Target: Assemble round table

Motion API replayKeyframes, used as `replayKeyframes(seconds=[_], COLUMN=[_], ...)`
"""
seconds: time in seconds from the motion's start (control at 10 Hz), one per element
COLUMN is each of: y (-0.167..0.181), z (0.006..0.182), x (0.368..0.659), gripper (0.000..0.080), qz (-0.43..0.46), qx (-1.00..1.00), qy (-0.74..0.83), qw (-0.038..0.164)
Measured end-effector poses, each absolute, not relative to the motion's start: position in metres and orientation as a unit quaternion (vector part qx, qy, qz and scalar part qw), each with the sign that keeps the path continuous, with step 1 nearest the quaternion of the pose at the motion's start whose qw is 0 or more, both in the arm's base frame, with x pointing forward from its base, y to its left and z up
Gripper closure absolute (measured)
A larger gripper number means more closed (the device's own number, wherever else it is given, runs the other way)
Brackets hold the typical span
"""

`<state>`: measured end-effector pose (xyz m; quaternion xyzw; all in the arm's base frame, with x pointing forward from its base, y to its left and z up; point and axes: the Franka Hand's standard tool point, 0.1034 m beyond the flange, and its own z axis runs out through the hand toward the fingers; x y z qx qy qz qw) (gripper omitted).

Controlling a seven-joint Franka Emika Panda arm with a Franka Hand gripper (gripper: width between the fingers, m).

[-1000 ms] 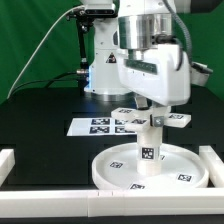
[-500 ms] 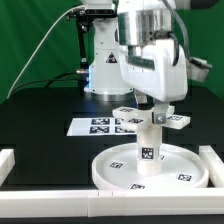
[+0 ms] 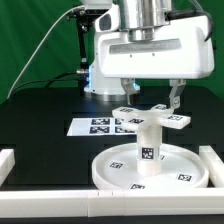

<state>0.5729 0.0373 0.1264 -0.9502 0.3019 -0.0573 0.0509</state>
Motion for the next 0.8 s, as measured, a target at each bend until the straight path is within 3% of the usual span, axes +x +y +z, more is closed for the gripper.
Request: replayKeyframes(seconds=[0.2, 0.8], y=[0.0427, 0.04], z=[0.1252, 0.1213], x=[0.5713, 0.5683], gripper=[0.0151, 0.0151], qz=[-0.06, -0.058], qx=[-0.984, -0.998], qy=[0.165, -0.032], qw=[0.032, 0.006])
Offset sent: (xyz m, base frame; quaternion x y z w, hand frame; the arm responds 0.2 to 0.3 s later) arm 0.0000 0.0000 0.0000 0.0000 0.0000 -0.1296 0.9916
